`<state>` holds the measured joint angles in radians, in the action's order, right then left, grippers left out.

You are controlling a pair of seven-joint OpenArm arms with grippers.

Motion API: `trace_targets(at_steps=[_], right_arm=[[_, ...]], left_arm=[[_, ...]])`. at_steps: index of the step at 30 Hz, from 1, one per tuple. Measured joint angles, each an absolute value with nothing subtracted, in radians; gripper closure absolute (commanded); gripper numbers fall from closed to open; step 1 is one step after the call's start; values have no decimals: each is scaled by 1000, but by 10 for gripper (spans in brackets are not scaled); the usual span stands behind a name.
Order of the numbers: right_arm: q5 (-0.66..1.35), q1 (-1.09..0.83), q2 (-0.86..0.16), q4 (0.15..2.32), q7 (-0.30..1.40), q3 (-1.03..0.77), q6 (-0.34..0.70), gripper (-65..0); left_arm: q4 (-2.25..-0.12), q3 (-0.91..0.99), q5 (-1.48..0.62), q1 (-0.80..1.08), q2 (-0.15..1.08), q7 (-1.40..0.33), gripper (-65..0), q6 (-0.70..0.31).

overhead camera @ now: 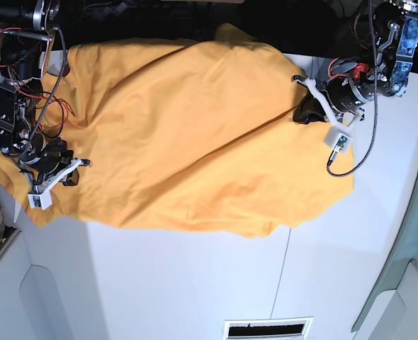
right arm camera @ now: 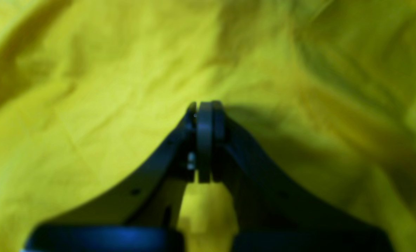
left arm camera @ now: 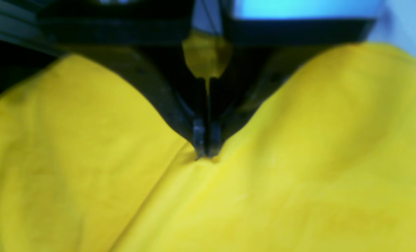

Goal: Layout the t-shirt on the table in an organized manner, then fold the t-shirt properly
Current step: 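Grasp the shirt with both grippers and lift it off the table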

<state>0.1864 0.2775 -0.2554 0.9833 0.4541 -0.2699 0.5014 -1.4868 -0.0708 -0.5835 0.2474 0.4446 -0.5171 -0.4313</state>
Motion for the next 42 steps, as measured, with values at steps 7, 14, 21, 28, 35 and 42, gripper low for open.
trace_targets(at_steps=[7, 14, 21, 28, 35, 42], right_arm=[[299, 215, -261, 992, 471, -271, 522, 0], [436, 113, -260, 1067, 510, -271, 558, 0], [538, -44, -245, 1258, 596, -271, 558, 0], [546, -107, -166, 1322, 599, -271, 558, 0], [541, -96, -144, 1458, 591, -271, 556, 0], [480, 86, -136, 1451, 577, -271, 535, 0]], left_arm=[[-1126, -97, -636, -20, 437, -513, 0, -486], [-806, -92, -535, -310, 377, -503, 0, -474], [-658, -91, -449, -474, 290, -527, 0, -444], [-634, -127, -399, -527, 192, -537, 0, -430], [-662, -184, -491, -529, 210, -645, 0, -584], [-805, -187, -725, -527, 257, -778, 0, -658]])
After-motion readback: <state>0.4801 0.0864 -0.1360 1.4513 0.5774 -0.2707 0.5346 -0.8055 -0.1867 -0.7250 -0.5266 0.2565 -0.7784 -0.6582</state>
